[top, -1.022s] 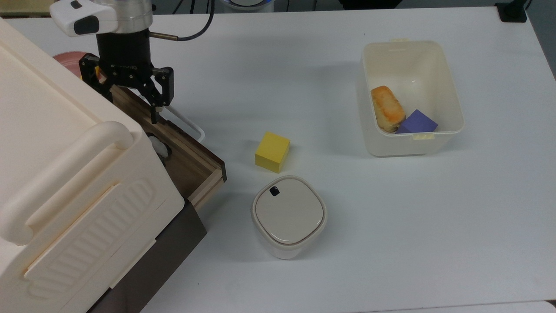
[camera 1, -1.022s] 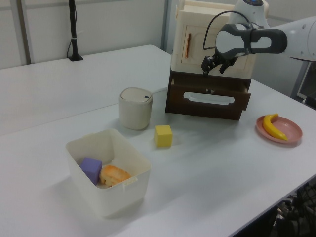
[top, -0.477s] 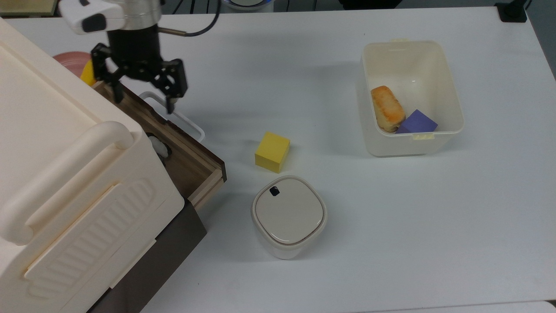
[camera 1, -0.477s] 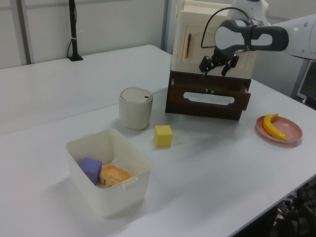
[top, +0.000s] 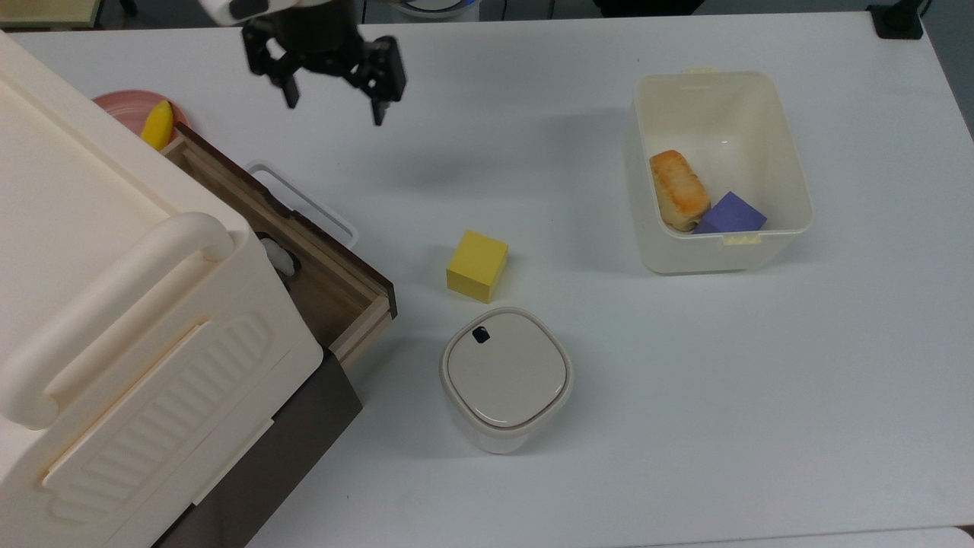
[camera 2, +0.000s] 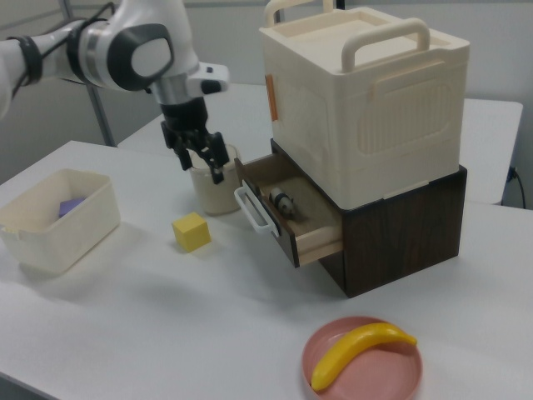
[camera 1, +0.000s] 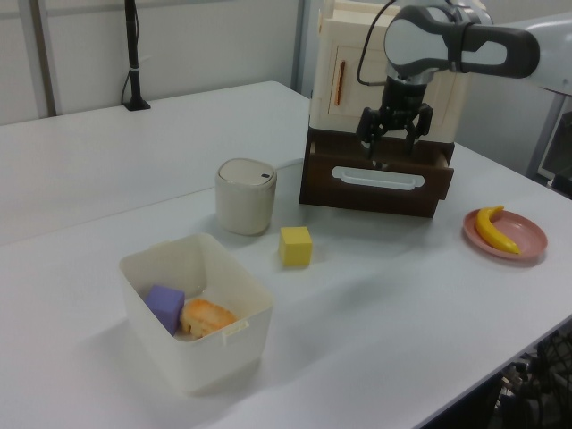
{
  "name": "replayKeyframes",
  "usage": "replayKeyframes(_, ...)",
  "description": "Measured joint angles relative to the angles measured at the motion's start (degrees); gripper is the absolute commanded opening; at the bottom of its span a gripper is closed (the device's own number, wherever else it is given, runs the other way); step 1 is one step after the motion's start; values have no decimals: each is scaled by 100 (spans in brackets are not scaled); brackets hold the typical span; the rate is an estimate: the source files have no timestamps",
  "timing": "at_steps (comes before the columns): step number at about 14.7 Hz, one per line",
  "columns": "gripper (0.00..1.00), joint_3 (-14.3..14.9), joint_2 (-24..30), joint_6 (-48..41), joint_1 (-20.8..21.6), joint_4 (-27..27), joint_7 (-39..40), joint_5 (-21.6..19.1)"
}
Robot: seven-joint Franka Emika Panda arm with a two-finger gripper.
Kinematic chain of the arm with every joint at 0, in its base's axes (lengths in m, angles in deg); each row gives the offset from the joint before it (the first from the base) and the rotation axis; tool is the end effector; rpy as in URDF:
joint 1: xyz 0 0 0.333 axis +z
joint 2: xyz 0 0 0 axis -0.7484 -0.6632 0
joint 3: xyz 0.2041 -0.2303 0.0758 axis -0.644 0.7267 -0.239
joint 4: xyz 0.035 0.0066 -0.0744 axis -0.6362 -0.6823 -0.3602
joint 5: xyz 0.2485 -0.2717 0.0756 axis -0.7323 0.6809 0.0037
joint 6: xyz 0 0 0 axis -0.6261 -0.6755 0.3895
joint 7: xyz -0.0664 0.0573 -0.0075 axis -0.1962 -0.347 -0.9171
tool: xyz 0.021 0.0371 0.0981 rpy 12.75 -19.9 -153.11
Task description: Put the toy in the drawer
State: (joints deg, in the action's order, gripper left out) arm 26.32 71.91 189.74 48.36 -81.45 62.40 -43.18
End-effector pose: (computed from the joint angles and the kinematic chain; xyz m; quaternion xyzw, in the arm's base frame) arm 0.5756 -0.0465 0.5557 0.9928 -0.1124 0.0394 0.0089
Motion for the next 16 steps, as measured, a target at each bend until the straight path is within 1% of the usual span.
replayKeyframes(1,100,-29,48,-13,78,-8,-165,0)
replayKeyframes(3,100,-187,77,-13,192,-12,-255,20)
replayKeyframes(6,100,-325,92,-13,210,-8,47,24)
replayKeyframes(14,100,-267,362,-15,178,2,112,-20)
replayKeyframes(16,100,-267,390,-149,178,2,112,-37)
